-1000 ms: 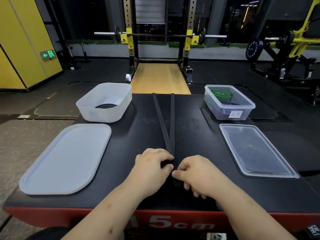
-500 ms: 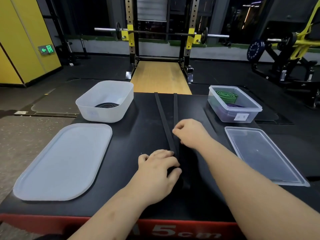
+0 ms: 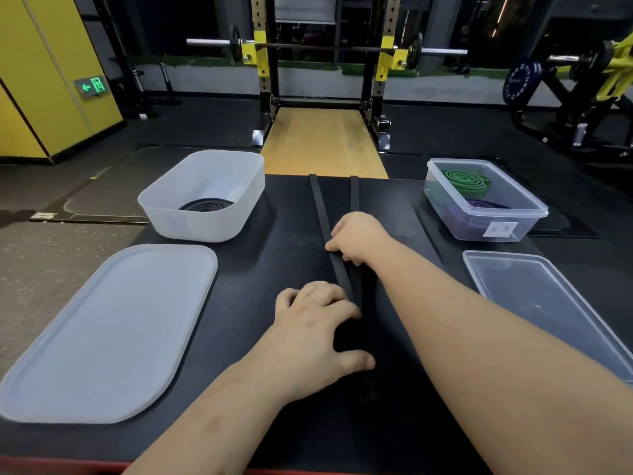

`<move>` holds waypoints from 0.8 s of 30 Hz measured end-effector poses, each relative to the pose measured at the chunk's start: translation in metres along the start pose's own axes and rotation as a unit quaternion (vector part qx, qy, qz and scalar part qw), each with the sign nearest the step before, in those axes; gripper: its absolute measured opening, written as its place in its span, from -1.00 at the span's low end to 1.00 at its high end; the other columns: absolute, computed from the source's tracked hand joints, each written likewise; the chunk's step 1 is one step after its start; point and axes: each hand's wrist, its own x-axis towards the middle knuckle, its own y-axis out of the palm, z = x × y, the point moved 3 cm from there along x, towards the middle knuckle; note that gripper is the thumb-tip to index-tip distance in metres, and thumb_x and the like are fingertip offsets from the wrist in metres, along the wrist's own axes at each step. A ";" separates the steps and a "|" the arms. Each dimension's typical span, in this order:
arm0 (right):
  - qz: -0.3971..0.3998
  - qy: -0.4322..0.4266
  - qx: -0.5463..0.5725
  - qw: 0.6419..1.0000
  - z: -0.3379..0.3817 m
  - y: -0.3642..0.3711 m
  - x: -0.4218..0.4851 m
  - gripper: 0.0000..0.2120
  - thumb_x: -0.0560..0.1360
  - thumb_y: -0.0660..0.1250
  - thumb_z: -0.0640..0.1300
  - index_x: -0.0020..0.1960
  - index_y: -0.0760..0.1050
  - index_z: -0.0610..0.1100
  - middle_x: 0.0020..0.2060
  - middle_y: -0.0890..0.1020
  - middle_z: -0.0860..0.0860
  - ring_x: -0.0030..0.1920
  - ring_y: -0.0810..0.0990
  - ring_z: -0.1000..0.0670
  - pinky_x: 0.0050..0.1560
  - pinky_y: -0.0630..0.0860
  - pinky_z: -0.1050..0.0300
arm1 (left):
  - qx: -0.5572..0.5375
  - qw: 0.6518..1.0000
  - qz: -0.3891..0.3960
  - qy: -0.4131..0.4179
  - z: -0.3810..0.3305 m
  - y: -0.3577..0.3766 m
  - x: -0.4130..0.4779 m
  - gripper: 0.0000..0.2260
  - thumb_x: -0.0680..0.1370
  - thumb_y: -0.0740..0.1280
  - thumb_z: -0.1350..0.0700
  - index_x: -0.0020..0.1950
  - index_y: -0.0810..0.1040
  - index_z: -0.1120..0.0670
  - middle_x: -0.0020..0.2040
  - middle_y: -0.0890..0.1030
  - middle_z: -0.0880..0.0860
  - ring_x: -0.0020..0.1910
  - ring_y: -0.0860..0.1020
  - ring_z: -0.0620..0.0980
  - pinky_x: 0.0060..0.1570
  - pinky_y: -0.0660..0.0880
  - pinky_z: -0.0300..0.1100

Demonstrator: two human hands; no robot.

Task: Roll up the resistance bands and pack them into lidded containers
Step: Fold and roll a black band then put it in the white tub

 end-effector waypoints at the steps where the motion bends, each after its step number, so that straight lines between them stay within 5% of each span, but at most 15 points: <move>1: 0.004 -0.009 0.007 1.000 0.002 -0.001 -0.002 -0.76 0.53 0.42 -0.18 0.18 0.63 -0.22 -0.03 0.70 -0.16 -0.13 0.62 -0.11 0.02 0.65 -0.05 | 0.009 1.000 0.012 0.000 0.000 -0.001 0.002 -0.49 0.39 0.33 -0.45 0.26 0.44 -0.28 0.35 0.23 -0.28 0.50 0.06 -0.13 0.52 -0.05 -0.05; 5: 0.024 0.013 0.068 0.997 0.000 -0.003 -0.002 -0.78 0.52 0.36 -0.30 0.16 0.60 -0.23 -0.22 0.61 -0.14 -0.27 0.54 -0.11 -0.20 0.54 0.01 | 0.015 0.997 0.073 0.029 0.000 -0.013 0.023 -0.62 0.46 0.40 -0.33 0.17 0.54 -0.16 0.38 0.36 -0.23 0.55 0.00 -0.29 0.56 -0.25 -0.02; 8: 0.032 0.062 0.166 0.984 -0.009 -0.006 0.007 -0.93 0.50 0.36 -0.28 -0.16 0.53 -0.18 -0.37 0.50 -0.11 -0.47 0.35 -0.04 -0.42 0.32 0.16 | 0.036 0.996 0.057 0.050 0.008 -0.018 0.048 -0.77 0.60 0.31 -0.21 0.05 0.63 -0.10 0.19 0.55 -0.17 0.42 0.31 -0.27 0.57 -0.15 -0.03; 12: 0.063 0.083 0.275 0.956 -0.009 -0.006 0.029 -0.94 0.52 0.38 -0.25 -0.14 0.55 -0.18 -0.36 0.44 -0.05 -0.47 0.29 0.05 -0.51 0.20 0.21 | 0.023 0.998 0.023 0.048 0.016 -0.011 0.067 -0.82 0.58 0.36 -0.16 -0.04 0.60 -0.08 -0.02 0.53 -0.15 0.17 0.42 -0.23 0.55 -0.06 -0.14; 14: 0.075 0.087 0.322 0.940 -0.005 -0.003 0.044 -0.95 0.53 0.41 -0.21 -0.11 0.56 -0.16 -0.35 0.46 -0.02 -0.47 0.31 0.08 -0.52 0.19 0.24 | 0.005 0.998 0.023 0.054 0.022 -0.008 0.073 -0.80 0.51 0.43 -0.20 -0.03 0.59 -0.11 0.02 0.49 -0.19 0.21 0.38 -0.23 0.53 0.02 -0.13; 18: 0.050 0.073 0.403 0.911 0.005 -0.004 0.073 -0.94 0.51 0.44 -0.13 -0.10 0.61 -0.12 -0.26 0.59 -0.01 -0.37 0.45 0.02 -0.46 0.28 0.18 | -0.024 0.998 0.051 0.014 0.035 -0.010 0.078 -0.73 0.44 0.45 -0.30 -0.02 0.52 -0.19 0.40 0.28 -0.22 0.55 0.05 -0.13 0.59 -0.10 -0.01; 22: 0.050 0.049 0.496 0.865 0.011 -0.007 0.090 -0.86 0.60 0.36 -0.20 0.08 0.56 -0.27 -0.04 0.70 -0.17 -0.09 0.68 -0.11 -0.09 0.66 0.07 | -0.059 0.996 0.064 0.006 0.039 -0.012 0.082 -0.51 0.42 0.50 -0.28 0.23 0.46 -0.12 0.46 0.35 -0.24 0.54 -0.05 -0.42 0.61 -0.21 -0.09; 24: 0.067 0.069 0.544 0.834 0.008 -0.006 0.096 -0.77 0.63 0.33 -0.23 0.22 0.46 -0.33 0.03 0.70 -0.26 -0.07 0.73 -0.11 -0.19 0.67 0.14 | -0.071 0.996 0.060 0.000 0.040 -0.012 0.082 -0.43 0.40 0.51 -0.28 0.29 0.43 -0.09 0.50 0.34 -0.22 0.52 -0.06 -0.46 0.60 -0.20 -0.16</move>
